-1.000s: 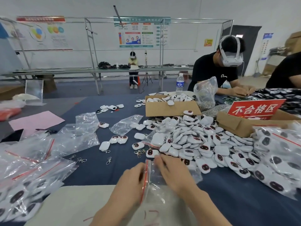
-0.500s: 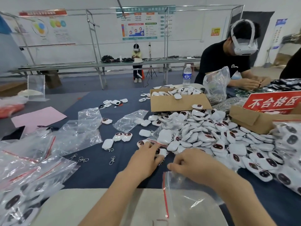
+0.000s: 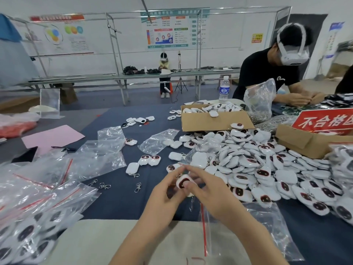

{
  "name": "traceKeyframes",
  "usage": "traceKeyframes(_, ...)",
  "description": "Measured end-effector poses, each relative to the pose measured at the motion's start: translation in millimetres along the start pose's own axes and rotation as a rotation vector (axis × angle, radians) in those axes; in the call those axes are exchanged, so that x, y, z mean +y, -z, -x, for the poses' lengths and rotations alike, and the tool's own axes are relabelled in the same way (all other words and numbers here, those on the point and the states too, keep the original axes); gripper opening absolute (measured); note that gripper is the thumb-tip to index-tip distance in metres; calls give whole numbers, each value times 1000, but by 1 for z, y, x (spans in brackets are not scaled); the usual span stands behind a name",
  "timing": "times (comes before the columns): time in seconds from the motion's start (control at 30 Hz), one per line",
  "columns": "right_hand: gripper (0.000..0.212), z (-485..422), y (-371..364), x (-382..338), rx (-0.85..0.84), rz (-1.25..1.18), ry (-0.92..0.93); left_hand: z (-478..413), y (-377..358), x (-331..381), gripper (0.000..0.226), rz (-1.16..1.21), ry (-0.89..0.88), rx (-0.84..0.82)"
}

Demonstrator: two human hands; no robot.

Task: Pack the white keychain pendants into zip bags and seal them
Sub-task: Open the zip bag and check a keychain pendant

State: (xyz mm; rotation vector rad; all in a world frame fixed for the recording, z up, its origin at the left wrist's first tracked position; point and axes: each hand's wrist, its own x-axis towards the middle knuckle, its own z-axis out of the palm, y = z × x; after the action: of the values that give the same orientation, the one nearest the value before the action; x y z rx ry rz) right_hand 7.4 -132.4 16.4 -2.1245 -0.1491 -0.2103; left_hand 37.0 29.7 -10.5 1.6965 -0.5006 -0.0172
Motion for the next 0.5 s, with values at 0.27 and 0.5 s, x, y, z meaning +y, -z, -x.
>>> traceKeyframes(0.27,27,3,-17,5,3,-487,-118,13,-12,-7,34,516,232,129)
traceKeyframes(0.5,30,6,-27,13,55,-609,-154,9,-12,-7,22,525,305,130)
